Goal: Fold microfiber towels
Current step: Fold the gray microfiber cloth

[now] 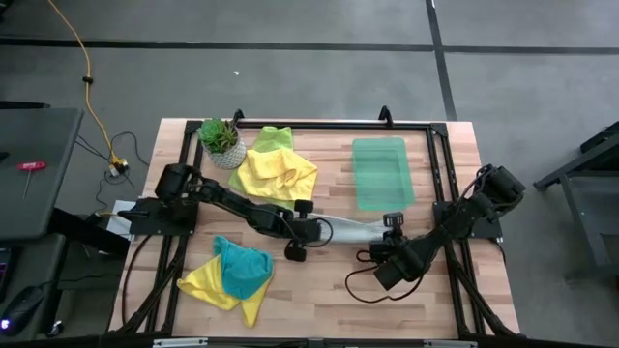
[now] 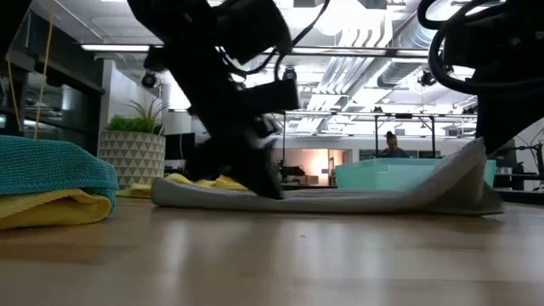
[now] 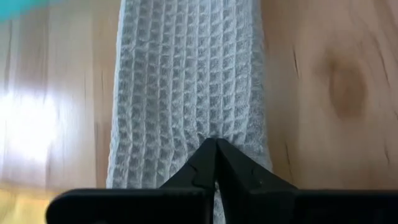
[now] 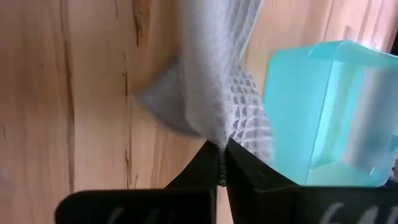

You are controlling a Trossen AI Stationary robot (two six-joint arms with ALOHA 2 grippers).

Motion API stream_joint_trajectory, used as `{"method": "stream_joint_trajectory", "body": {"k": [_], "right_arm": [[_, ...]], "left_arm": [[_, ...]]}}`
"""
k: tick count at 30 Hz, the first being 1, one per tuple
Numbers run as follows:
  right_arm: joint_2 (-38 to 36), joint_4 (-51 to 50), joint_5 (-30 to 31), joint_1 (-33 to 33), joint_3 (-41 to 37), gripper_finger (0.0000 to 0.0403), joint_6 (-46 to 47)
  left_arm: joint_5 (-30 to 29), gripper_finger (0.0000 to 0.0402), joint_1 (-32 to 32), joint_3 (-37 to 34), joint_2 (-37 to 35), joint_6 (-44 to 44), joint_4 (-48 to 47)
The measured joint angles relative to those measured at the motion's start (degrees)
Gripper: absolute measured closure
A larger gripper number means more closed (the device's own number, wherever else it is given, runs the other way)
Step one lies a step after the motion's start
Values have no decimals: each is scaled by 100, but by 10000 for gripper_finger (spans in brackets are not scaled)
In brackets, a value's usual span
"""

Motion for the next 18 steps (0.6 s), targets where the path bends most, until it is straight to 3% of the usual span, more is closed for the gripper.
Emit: {"method": "stream_joint_trajectory", "body": {"k": [5, 18], "right_arm": [[1, 26, 27, -2, 0, 403, 76], [1, -339, -52, 331, 266, 395, 1526]], "left_arm": [[-149, 401, -149, -9, -127, -183, -348], [-158, 401, -213, -13, -162, -289, -338]]}}
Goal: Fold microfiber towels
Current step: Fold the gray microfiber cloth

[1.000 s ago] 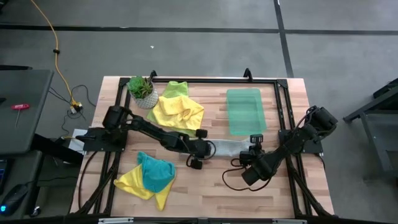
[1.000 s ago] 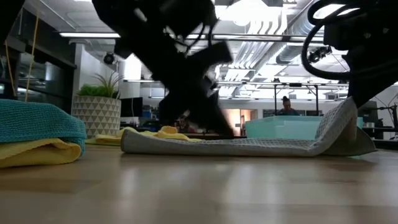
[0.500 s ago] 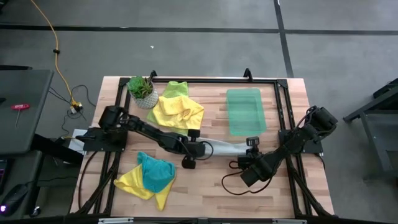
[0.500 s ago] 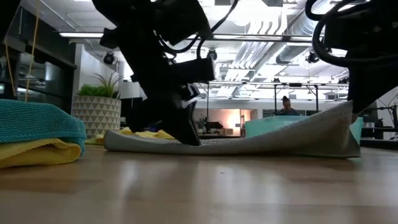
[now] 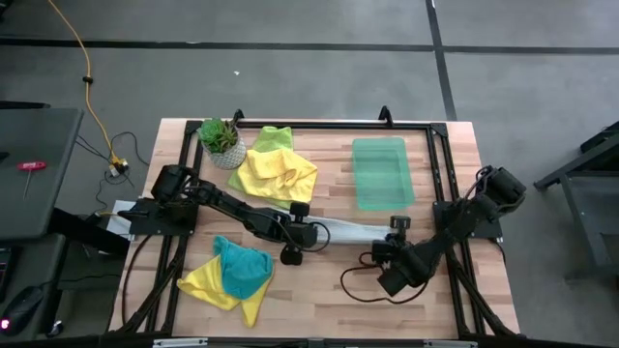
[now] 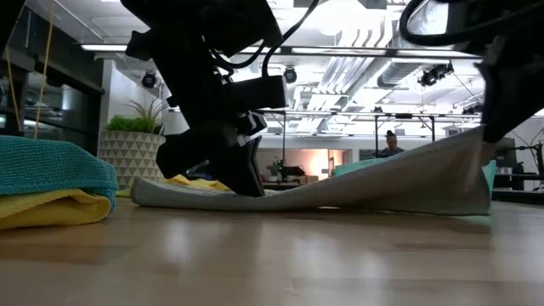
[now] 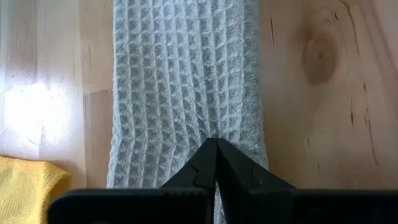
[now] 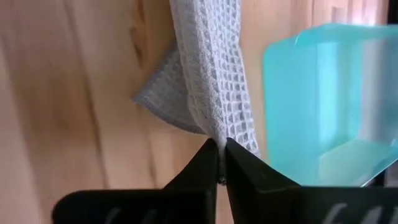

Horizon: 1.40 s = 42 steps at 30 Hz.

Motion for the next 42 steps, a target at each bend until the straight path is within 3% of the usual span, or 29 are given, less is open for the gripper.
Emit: {"method": "stream_joint_trajectory", "body": {"k": [10, 14, 21, 27, 32, 37, 42], "right_arm": [[-2, -639, -341, 814, -23, 259, 1817], [-2, 270, -362, 1167, -316, 223, 2379], [-2, 2003, -264, 1337, -1220, 215, 2674], [-2, 2134, 489, 1176, -1703, 215, 2963], [-29, 2637, 570, 1109, -2193, 215, 3044], [-56, 2429, 578, 1202, -2171, 215, 3012], [-247, 2236, 444, 1269, -2056, 215, 2827]], "left_arm": [[-2, 401, 0, -9, -13, -40, -63], [-2, 401, 0, -9, -13, -71, -37], [84, 401, -7, 17, -10, -71, -42], [204, 401, -22, 452, -26, 311, -89], [254, 401, 80, 819, -33, 661, -85], [363, 401, 182, 954, -43, 834, -99], [348, 401, 194, 953, -48, 704, -1021]]}}
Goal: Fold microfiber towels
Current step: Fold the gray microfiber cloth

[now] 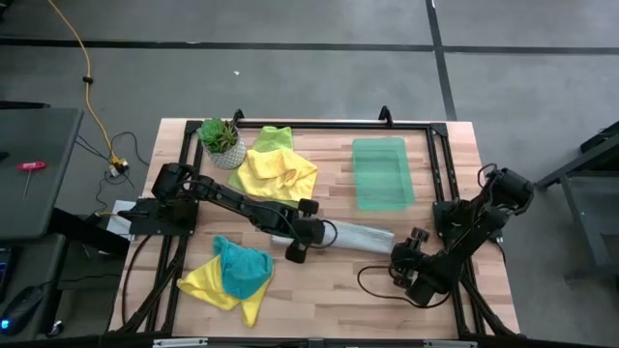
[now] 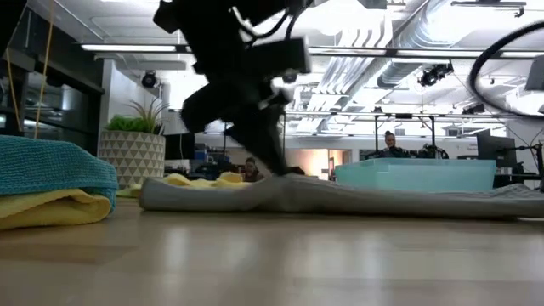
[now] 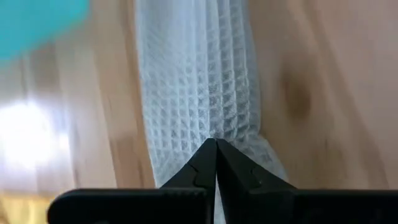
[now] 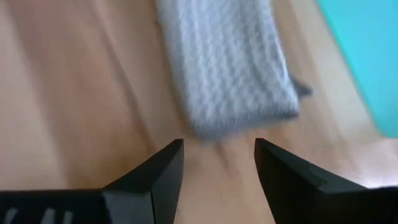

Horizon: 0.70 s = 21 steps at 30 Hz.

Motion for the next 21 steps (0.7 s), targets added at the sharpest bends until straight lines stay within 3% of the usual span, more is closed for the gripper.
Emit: {"method": "stream_joint_trajectory", "body": {"k": [6, 15, 21], "right_arm": [[-149, -183, 4, 19, 2, 215, 17], [-233, -152, 263, -13, 2, 215, 7], [-233, -32, 172, -191, 9, 215, -149]], "left_arm": [[79, 401, -77, -202, 35, -521, -656], [-120, 401, -244, -264, 37, -456, -220], [-445, 401, -244, -5, -41, -468, -501]]}}
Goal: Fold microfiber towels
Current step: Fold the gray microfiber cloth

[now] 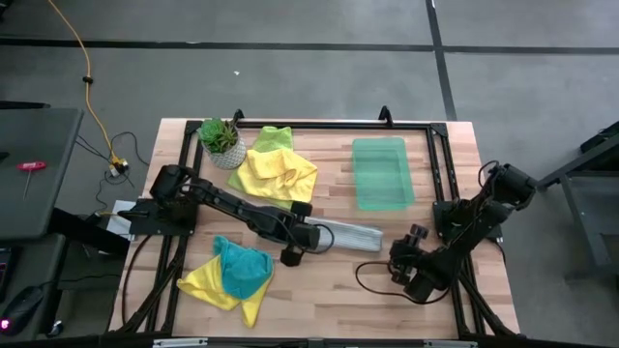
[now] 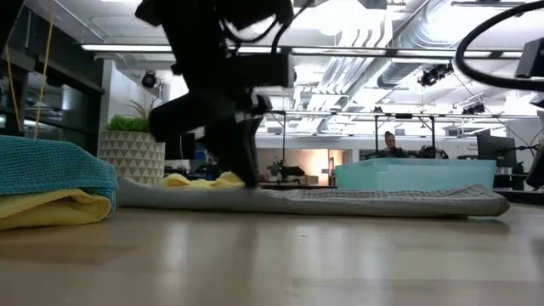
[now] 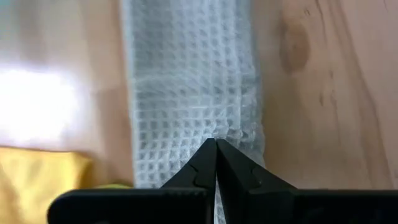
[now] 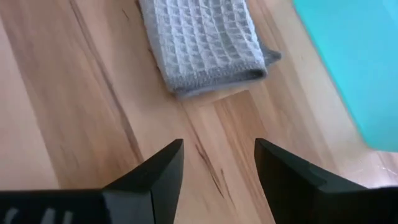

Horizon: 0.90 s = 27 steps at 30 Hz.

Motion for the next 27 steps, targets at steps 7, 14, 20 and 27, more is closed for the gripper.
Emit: {"method": "stream_joint_trajectory", "body": {"k": [7, 14, 20, 27], "right_arm": [[0, 50, -30, -260, 0, 215, -267], [0, 28, -138, -288, 0, 215, -352], [0, 6, -293, -286, 3, 215, -351], [0, -102, -413, -286, 4, 215, -359]], "left_arm": [[-51, 401, 20, 247, -76, 41, -91], [-30, 401, 12, 248, -77, -176, -504], [148, 401, 4, 248, -77, -306, -871], [73, 370, -99, 248, -77, -162, -1207]]}}
